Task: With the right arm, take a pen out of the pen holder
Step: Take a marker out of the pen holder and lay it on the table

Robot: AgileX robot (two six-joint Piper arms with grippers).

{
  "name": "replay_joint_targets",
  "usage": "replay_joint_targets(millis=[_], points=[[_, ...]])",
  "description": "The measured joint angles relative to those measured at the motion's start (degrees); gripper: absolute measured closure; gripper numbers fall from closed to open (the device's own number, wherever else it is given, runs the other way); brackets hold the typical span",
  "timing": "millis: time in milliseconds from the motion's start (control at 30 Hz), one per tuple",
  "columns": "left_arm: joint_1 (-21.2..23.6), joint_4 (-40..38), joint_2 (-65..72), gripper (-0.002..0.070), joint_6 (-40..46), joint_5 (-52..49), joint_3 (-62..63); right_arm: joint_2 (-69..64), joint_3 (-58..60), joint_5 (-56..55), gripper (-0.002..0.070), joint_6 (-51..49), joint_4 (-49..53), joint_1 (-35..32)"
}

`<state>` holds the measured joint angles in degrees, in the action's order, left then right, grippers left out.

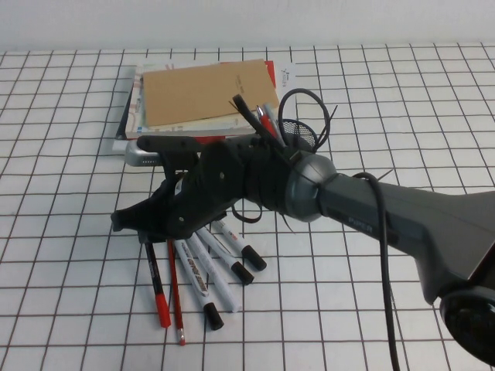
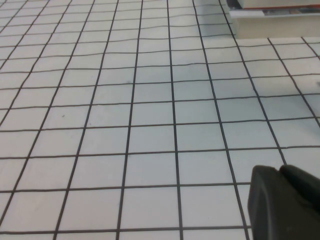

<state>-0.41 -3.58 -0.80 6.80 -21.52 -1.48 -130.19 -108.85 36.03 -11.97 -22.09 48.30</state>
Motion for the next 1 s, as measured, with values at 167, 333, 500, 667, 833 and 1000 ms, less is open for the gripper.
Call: replay_joint_targets(millis=[167, 333, 500, 667, 833, 1000], points=[[0.00, 0.00, 0.00, 0.0680, 0.00, 0.00, 0.00, -0.77, -0.09, -0.20, 0.0621, 0.00, -0.38, 0.00], [0.00, 0.00, 0.00, 0.0679, 0.00, 0.00, 0.00, -1.26, -0.09, -0.20, 0.0552, 0.00, -0.37, 0.00], [0.00, 0.00, 0.00, 0.0679, 0.00, 0.00, 0.00, -1.35, -0.09, 0.05, 0.0453, 0.00, -0.37, 0.00], [0.00, 0.00, 0.00, 0.0680, 0.00, 0.00, 0.00, -0.86, -0.09, 1.96, 0.0432, 0.00, 0.53, 0.00], [0.00, 0.00, 0.00, 0.0679, 0.00, 0.00, 0.00, 4.28, -0.09, 5.52, 0.0471, -1.21, 6.84, 0.84], [0.00, 0.00, 0.00, 0.0679, 0.00, 0.00, 0.00, 13.83, 1.43, 8.01, 0.0611, -1.49, 14.01, 2.06]])
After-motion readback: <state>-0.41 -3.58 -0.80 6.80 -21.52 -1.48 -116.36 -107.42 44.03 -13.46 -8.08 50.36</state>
